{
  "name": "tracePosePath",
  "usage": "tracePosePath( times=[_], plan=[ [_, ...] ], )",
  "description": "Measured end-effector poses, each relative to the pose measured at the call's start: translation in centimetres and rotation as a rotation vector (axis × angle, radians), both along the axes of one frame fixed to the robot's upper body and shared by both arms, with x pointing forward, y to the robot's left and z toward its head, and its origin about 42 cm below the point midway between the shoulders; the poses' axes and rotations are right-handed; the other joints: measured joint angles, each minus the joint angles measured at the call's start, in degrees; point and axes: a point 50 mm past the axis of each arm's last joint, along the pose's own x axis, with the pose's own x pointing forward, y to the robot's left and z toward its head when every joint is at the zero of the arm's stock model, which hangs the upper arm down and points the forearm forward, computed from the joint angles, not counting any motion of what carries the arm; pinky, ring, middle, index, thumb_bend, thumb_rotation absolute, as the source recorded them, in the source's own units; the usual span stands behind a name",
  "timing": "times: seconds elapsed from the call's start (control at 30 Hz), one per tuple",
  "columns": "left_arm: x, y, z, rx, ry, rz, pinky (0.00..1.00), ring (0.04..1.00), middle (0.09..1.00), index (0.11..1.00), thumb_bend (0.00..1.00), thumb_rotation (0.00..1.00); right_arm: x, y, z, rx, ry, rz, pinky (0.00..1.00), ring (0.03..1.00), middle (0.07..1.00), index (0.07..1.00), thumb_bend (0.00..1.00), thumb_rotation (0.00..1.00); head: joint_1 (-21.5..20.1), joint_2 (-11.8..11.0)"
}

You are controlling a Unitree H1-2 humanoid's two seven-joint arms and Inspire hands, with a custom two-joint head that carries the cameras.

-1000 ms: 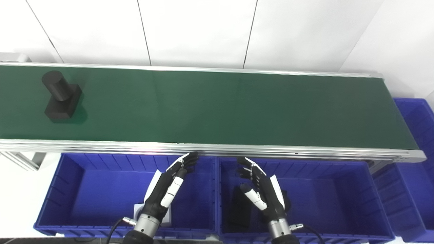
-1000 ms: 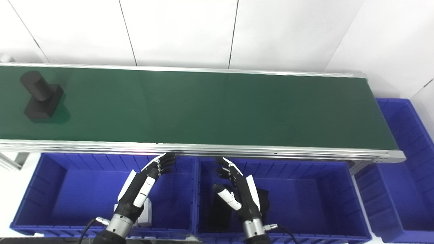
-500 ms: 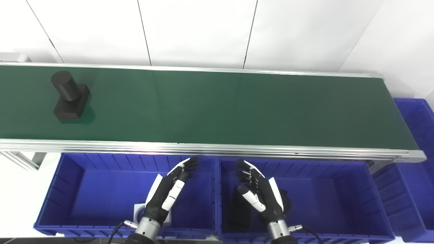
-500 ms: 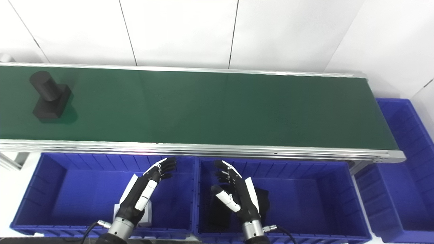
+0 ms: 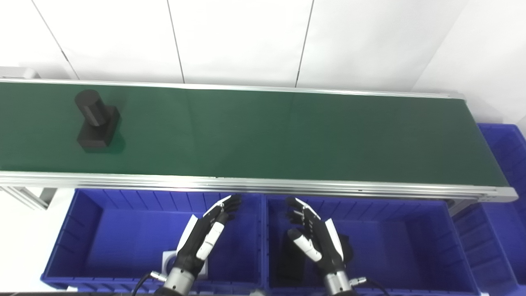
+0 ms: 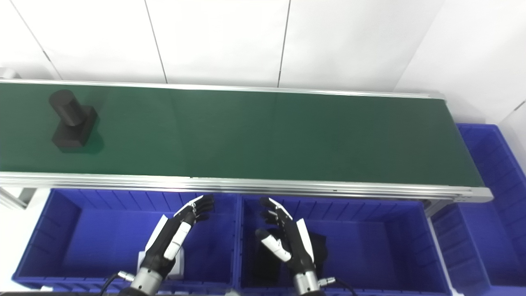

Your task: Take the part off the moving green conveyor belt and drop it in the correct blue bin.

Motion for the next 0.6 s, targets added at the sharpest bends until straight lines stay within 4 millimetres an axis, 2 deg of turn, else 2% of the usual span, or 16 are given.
tracePosePath(
  times=[0.6],
  plan=[
    [0.00, 0.08, -0.01, 0.002, 0.000, 0.000, 0.82, 0.860, 0.856, 0.842, 0.50, 1.00, -0.01, 0.03, 0.00, 0.003, 0.001, 0.000, 0.74, 0.777, 0.852, 0.834, 0.84, 0.84, 0.0, 0.1]
  ],
)
